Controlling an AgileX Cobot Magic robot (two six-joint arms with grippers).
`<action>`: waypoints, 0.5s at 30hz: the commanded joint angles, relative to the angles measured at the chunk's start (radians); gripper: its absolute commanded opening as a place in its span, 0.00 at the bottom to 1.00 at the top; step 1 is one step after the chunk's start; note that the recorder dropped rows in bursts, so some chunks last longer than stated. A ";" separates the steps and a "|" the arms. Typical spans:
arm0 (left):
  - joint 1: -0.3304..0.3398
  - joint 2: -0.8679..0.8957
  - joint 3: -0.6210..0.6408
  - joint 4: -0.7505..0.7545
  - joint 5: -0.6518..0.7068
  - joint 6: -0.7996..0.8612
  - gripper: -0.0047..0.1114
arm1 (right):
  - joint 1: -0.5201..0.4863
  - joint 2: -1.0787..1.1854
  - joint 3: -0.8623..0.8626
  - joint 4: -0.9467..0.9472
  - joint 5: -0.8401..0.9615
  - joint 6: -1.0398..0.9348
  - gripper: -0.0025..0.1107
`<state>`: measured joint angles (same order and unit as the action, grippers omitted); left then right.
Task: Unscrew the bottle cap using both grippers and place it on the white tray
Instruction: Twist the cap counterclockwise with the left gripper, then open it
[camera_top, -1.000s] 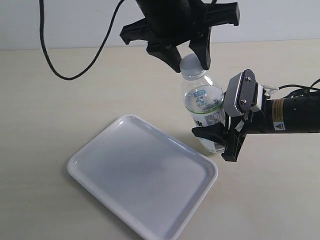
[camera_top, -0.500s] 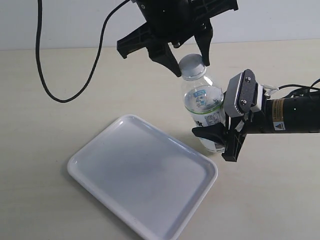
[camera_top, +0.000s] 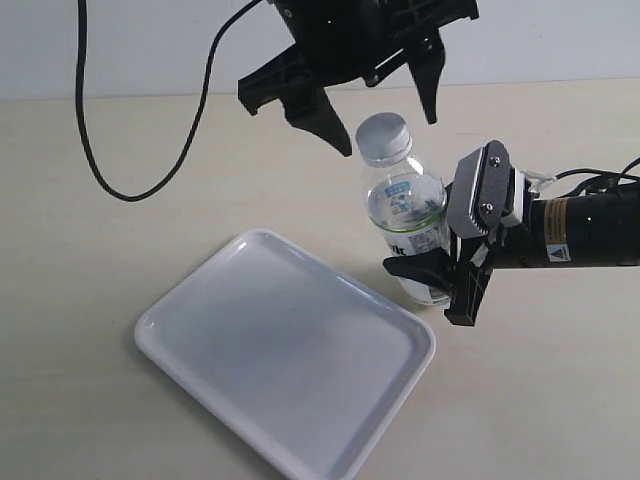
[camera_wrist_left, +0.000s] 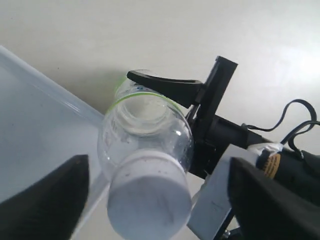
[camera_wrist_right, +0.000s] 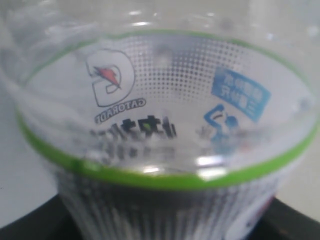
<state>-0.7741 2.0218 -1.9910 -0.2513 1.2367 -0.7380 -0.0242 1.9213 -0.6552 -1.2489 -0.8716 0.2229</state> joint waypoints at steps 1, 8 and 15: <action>0.001 -0.001 0.003 -0.001 -0.016 0.115 0.80 | 0.002 -0.004 -0.003 -0.016 0.004 -0.007 0.02; 0.028 -0.003 -0.001 -0.063 -0.016 0.428 0.78 | 0.002 -0.004 -0.003 -0.018 0.004 0.013 0.02; 0.032 -0.003 -0.001 -0.069 -0.016 0.841 0.78 | 0.002 -0.004 -0.003 -0.018 0.004 0.032 0.02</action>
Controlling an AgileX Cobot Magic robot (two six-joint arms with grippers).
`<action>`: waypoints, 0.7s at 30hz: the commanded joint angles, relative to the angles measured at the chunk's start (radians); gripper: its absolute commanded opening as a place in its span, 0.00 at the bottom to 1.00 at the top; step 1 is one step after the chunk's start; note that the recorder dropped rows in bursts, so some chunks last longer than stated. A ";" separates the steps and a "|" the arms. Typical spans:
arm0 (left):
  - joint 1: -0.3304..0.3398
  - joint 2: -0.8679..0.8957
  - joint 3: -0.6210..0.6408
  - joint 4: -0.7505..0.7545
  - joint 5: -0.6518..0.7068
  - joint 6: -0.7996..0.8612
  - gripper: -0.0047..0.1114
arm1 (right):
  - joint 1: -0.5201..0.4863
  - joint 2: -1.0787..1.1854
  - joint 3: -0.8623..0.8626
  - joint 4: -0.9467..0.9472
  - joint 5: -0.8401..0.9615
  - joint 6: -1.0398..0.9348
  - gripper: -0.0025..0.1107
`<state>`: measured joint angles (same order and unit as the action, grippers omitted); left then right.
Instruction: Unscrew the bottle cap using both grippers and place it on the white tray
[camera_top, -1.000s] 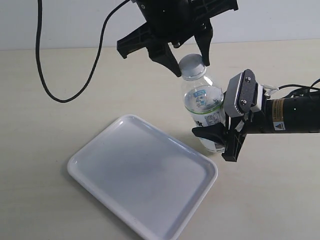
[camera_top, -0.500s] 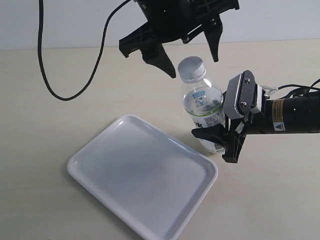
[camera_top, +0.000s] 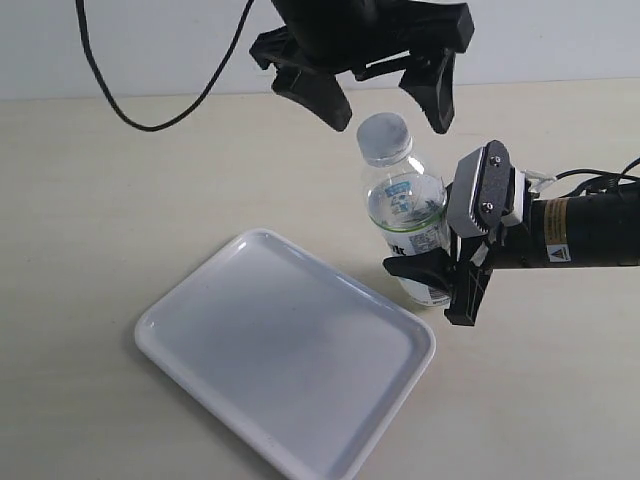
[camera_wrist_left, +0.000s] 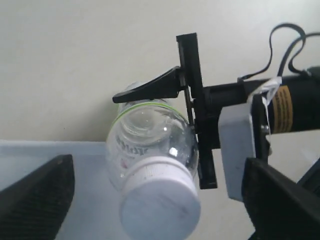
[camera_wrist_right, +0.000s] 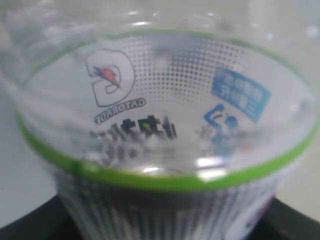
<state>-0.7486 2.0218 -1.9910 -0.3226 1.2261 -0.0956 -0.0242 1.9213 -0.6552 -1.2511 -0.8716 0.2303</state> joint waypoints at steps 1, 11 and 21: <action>0.004 -0.003 -0.001 0.002 -0.005 0.242 0.78 | 0.002 -0.004 -0.003 -0.016 0.004 0.033 0.02; 0.004 -0.005 -0.001 0.034 -0.005 0.412 0.78 | 0.002 -0.004 -0.003 -0.012 0.004 0.033 0.02; 0.000 -0.005 -0.001 0.025 -0.005 0.537 0.78 | 0.002 -0.004 -0.003 -0.012 0.006 0.033 0.02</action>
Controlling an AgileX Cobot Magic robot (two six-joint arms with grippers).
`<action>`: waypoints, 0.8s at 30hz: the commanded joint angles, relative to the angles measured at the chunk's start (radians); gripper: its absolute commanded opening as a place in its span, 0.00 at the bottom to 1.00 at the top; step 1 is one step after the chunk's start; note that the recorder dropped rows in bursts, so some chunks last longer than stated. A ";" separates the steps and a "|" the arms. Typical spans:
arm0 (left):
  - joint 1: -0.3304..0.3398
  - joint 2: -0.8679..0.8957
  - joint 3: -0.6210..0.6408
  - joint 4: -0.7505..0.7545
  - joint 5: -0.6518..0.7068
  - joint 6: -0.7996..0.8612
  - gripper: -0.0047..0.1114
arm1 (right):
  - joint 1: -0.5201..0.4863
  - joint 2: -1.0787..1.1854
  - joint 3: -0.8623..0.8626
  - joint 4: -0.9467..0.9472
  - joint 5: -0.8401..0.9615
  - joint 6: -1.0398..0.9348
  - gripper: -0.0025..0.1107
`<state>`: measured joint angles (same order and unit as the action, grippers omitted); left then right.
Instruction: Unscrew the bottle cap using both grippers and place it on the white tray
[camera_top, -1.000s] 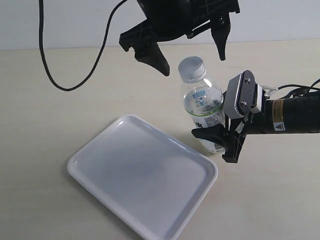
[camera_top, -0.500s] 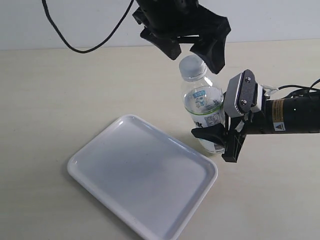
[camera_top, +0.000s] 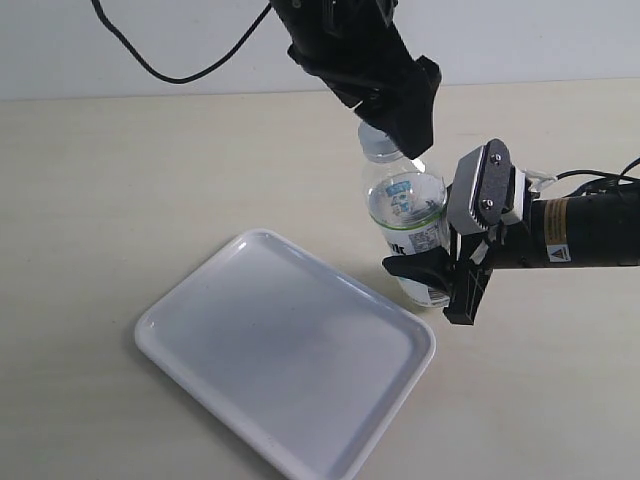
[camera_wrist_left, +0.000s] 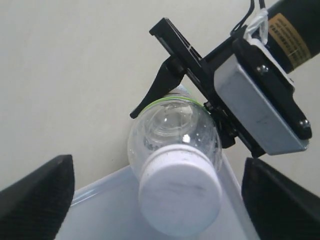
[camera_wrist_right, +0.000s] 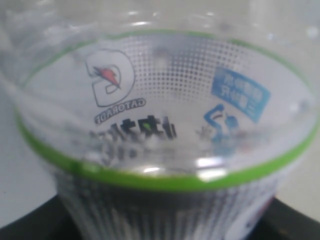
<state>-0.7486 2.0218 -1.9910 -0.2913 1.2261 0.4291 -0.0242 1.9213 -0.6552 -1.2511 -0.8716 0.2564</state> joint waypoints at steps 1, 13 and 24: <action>0.000 -0.005 -0.001 -0.006 -0.005 0.010 0.78 | 0.002 -0.004 -0.003 -0.012 0.006 0.007 0.02; 0.000 -0.007 0.014 -0.015 -0.005 -0.018 0.73 | 0.002 -0.004 -0.003 -0.012 0.006 0.007 0.02; 0.000 -0.007 0.014 -0.015 -0.005 -0.066 0.56 | 0.002 -0.004 -0.003 -0.012 0.006 0.007 0.02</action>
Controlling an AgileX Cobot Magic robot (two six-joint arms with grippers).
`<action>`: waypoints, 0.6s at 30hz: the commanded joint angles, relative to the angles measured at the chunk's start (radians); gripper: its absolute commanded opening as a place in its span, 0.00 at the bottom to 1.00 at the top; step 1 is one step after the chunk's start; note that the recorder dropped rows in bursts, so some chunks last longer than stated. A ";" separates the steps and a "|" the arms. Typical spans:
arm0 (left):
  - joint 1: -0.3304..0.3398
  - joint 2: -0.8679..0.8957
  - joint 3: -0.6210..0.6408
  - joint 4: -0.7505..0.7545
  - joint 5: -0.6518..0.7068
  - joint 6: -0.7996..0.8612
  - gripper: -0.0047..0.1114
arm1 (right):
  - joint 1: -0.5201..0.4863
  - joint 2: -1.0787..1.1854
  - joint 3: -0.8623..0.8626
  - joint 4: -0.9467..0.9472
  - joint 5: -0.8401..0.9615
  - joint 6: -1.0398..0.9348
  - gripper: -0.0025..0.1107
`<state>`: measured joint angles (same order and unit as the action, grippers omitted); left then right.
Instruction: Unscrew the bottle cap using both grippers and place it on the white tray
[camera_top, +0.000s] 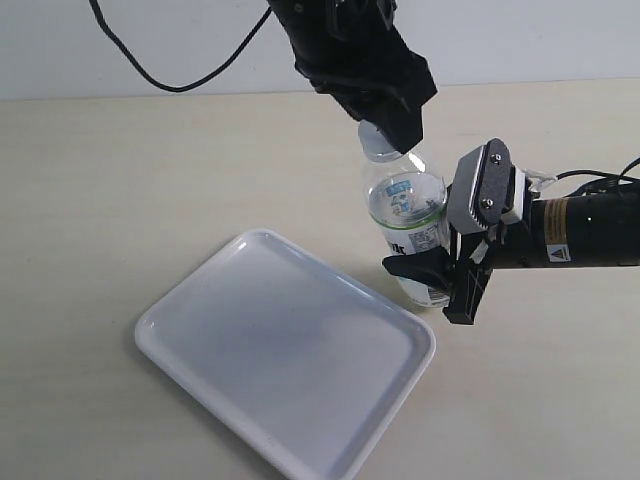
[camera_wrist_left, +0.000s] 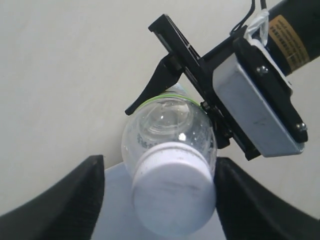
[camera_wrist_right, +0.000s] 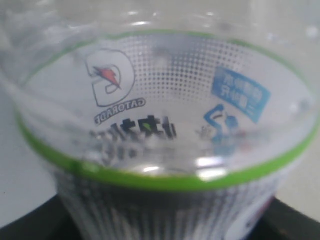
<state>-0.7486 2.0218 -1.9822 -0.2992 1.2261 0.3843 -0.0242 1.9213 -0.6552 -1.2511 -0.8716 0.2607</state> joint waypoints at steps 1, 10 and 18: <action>0.000 -0.007 0.005 -0.007 -0.005 -0.026 0.56 | 0.002 -0.004 -0.003 -0.012 0.006 0.003 0.02; 0.000 -0.007 0.005 -0.019 -0.005 -0.052 0.56 | 0.002 -0.004 -0.003 -0.012 0.004 0.003 0.02; 0.000 -0.007 0.005 -0.025 -0.005 -0.113 0.19 | 0.002 -0.004 -0.003 -0.012 0.004 0.003 0.02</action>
<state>-0.7486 2.0218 -1.9822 -0.3218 1.2261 0.2975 -0.0242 1.9213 -0.6552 -1.2492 -0.8716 0.2636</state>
